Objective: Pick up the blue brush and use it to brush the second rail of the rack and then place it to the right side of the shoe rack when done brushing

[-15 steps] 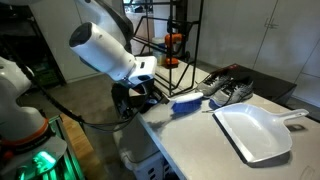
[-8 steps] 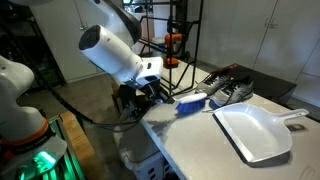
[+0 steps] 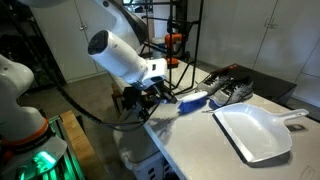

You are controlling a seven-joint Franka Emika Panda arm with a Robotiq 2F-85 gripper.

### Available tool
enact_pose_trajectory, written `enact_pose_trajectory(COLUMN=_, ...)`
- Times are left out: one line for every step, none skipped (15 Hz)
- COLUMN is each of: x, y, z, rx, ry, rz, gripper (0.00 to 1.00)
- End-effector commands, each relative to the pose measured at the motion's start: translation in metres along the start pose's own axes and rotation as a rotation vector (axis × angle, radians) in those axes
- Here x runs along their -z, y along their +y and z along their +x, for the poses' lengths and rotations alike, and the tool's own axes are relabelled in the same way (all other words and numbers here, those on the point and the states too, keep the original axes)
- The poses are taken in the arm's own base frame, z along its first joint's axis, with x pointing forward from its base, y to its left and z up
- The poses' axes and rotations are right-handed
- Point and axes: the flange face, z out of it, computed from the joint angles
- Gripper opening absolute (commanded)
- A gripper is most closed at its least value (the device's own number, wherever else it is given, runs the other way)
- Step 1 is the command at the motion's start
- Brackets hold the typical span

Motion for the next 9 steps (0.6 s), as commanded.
enact_pose_trajectory(x=-0.007, y=0.0, z=-0.001, rx=0.006, ry=-0.009, rz=-0.017, gripper=0.62)
enact_pose_trajectory(x=-0.005, y=0.0, z=0.0, rx=0.006, ry=-0.005, rz=-0.013, gripper=0.69)
enact_pose_trajectory(x=-0.003, y=-0.001, z=0.0, rx=0.009, ry=-0.003, rz=-0.007, gripper=0.76)
enact_pose_trajectory(x=0.001, y=-0.003, z=0.0, rx=0.009, ry=0.003, rz=0.003, gripper=0.84)
enact_pose_trajectory(x=0.003, y=-0.005, z=-0.001, rx=0.013, ry=0.002, rz=0.008, gripper=0.91)
enact_pose_trajectory(x=0.006, y=-0.007, z=0.0, rx=0.018, ry=0.009, rz=0.017, gripper=0.99)
enact_pose_trajectory(x=0.009, y=-0.009, z=0.0, rx=0.025, ry=0.01, rz=0.02, gripper=1.0)
enact_pose_trajectory(x=0.013, y=-0.012, z=0.0, rx=0.029, ry=0.013, rz=0.038, gripper=1.0)
enact_pose_trajectory(x=0.017, y=-0.014, z=0.0, rx=0.038, ry=0.019, rz=0.049, gripper=1.0)
